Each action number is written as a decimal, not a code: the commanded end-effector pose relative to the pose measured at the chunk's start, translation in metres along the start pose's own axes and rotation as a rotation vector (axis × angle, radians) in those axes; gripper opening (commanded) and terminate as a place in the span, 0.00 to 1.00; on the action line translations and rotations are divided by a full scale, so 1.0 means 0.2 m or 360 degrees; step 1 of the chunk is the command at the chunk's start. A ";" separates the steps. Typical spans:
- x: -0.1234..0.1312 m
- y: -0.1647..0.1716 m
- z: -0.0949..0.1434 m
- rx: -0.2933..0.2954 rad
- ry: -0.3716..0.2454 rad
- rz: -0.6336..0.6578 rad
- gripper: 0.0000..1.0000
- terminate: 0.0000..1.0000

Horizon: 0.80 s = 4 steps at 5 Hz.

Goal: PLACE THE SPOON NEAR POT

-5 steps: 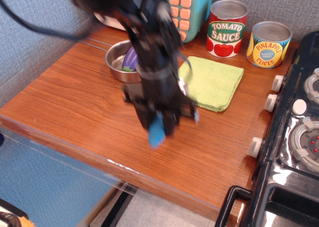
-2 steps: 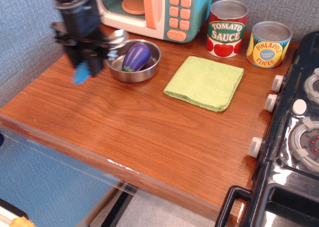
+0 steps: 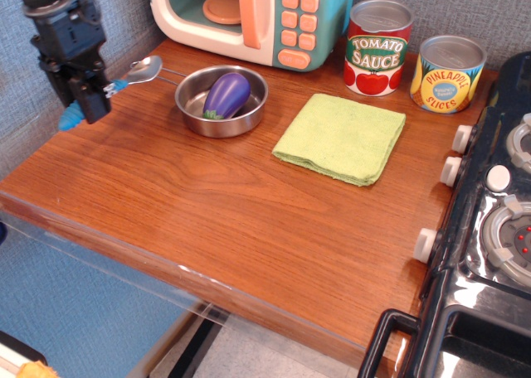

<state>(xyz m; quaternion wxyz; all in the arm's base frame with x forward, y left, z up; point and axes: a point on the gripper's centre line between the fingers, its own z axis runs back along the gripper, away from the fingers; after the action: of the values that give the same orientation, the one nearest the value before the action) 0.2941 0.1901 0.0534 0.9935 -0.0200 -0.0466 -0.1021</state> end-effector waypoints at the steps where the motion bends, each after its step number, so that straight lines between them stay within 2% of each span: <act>1: -0.08 0.00 0.03 0.0047 -0.0009 0.0067 0.00 0.00; 2: -0.11 -0.05 -0.01 0.0031 0.0018 0.0082 0.00 0.00; 3: -0.12 -0.05 -0.06 0.0060 0.0071 0.0148 1.00 0.00; 4: -0.11 -0.05 -0.09 0.0039 0.0106 0.0185 1.00 0.00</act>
<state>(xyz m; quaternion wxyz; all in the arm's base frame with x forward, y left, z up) 0.2616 0.1813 0.0221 0.9990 -0.0187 0.0018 -0.0405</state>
